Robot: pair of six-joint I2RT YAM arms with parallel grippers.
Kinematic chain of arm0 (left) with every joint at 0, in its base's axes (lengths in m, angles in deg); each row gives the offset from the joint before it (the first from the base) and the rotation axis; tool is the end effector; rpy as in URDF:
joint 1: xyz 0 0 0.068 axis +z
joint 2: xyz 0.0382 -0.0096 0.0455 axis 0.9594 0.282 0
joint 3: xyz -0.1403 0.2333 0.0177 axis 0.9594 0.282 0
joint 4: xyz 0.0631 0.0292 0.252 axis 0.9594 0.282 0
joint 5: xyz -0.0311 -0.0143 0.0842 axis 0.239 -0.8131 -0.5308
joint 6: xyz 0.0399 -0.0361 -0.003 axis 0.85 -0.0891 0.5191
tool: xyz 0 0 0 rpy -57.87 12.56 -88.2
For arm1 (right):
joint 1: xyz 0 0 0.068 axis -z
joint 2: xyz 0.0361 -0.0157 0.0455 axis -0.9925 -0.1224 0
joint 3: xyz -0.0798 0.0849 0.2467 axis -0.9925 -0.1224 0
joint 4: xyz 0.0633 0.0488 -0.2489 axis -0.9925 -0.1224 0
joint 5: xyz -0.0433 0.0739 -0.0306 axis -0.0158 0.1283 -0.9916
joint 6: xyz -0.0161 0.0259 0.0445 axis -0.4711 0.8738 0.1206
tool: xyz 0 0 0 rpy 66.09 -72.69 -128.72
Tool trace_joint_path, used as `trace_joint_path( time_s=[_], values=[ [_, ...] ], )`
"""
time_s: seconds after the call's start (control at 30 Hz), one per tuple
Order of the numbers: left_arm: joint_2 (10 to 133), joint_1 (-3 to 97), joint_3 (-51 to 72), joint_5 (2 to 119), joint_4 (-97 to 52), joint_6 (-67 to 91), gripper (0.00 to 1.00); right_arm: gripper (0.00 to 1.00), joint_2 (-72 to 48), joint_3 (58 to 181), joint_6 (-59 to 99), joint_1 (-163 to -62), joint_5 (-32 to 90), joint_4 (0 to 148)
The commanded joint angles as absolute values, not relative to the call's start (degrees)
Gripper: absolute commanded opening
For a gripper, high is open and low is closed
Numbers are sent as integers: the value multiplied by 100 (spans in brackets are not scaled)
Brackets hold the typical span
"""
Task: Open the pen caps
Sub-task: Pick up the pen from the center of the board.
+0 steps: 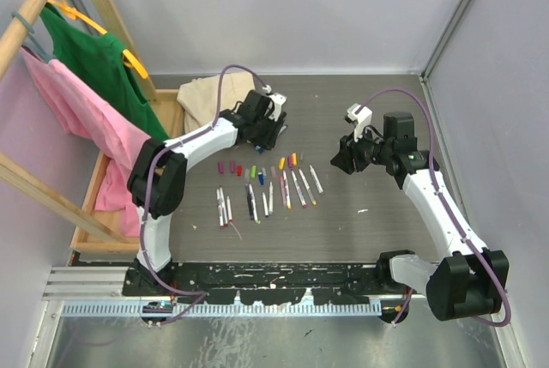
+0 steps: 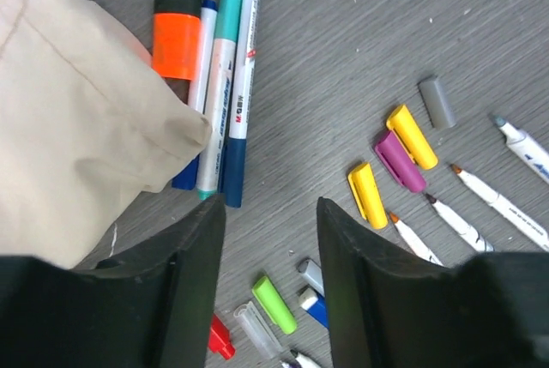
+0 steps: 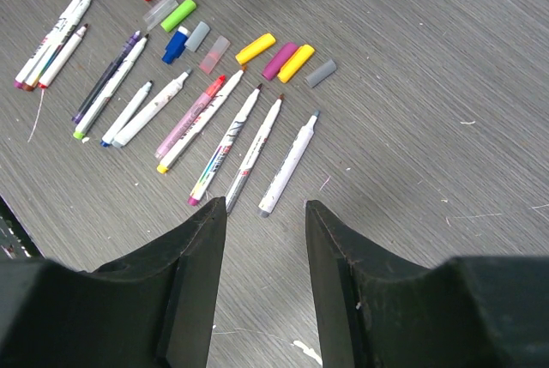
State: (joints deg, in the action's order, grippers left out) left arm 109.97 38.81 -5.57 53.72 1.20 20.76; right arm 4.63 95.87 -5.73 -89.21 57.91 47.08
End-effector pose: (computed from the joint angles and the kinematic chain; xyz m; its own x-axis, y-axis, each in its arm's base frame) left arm 0.3665 -0.2559 0.2213 -0.6356 0.3805 -0.6717 0.5537 0.8310 -0.0532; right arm 0.2335 0.0469 0.2914 -0.4259 -0.3082 -0.8506 -0.7212 0.6834 0.1136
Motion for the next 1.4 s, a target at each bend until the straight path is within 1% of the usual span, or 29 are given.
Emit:
trace_joint_path(
  time_s=[0.0,0.13,0.47,0.83,1.1,1.2,1.27,1.37],
  values=[
    [11312,3922,-1117,5610,616,2469,44,48,494,9710,-551,-8893,5911,4913],
    [11626,4015,-1460,5578,868,2506,38,48,496,9700,-560,-8894,5915,4914],
    [12025,4082,-1821,5655,1147,2585,38,48,493,9699,-559,-8894,5911,4908],
    [12268,4145,-2053,5763,1280,2584,33,48,479,9695,-559,-8895,5928,4909],
    [12304,4154,-2030,5806,1348,2544,23,48,469,9699,-552,-8892,5937,4910],
    [12292,4146,-1992,5805,1356,2488,24,48,469,9701,-551,-8889,5946,4911],
    [12289,4145,-1960,5699,1350,2442,28,48,473,9702,-551,-8890,5953,4911],
    [12312,4115,-1952,5572,1397,2427,28,48,465,9703,-543,-8887,5963,4914]
  ],
)
